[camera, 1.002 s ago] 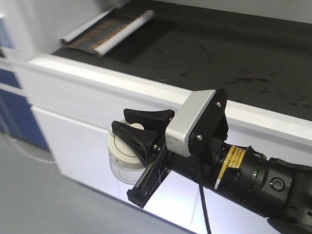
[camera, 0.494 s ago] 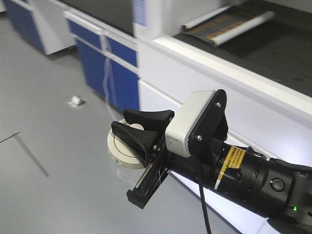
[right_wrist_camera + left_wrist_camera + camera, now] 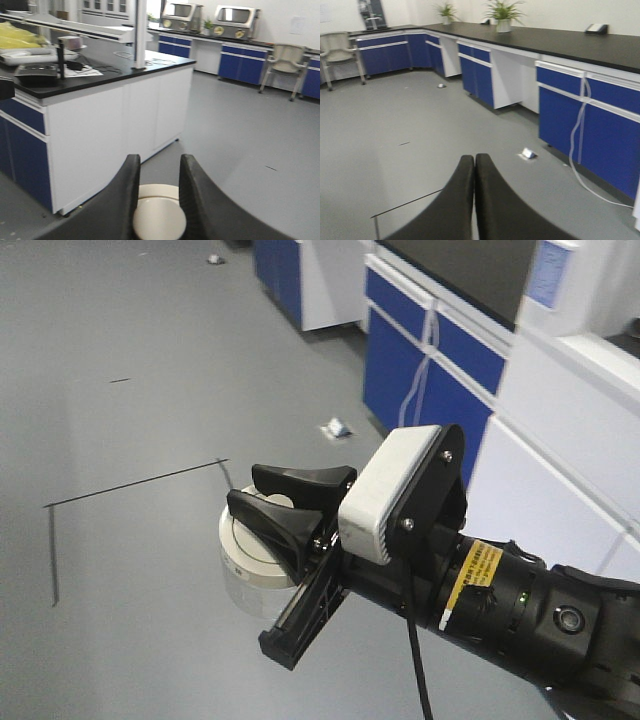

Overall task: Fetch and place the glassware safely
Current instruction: 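Hold the jar in the right gripper while the base turns and drives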

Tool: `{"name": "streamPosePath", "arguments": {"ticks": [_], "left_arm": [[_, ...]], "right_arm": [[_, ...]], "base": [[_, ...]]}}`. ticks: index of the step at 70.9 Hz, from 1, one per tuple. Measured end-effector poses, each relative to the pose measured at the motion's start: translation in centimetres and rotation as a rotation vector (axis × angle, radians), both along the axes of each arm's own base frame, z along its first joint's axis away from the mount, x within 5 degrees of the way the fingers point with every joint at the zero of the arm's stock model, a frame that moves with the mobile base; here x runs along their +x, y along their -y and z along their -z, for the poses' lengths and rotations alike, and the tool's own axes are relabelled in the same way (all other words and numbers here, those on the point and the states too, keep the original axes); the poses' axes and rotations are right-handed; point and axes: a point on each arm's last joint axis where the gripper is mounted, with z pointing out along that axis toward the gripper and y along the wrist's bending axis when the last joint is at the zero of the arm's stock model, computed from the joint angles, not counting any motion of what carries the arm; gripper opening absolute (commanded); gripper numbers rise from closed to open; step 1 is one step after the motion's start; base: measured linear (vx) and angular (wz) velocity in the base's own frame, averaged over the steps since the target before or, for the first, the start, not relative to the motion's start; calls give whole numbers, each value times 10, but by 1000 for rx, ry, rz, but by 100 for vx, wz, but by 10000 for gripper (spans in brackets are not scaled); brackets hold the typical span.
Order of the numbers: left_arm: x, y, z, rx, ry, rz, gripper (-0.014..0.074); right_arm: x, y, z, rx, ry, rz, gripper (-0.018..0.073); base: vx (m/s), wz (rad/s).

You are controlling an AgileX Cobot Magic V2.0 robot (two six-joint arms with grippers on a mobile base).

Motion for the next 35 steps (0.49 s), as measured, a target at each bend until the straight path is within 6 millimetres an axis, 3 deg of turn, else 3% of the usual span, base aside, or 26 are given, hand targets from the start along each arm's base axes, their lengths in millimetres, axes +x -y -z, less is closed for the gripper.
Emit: {"name": "streamPosePath", "arguments": {"ticks": [35], "left_arm": [[0, 0, 0, 0, 0, 0, -7]], "right_arm": [[0, 0, 0, 0, 0, 0, -3]], "base": [[8, 45]]}}
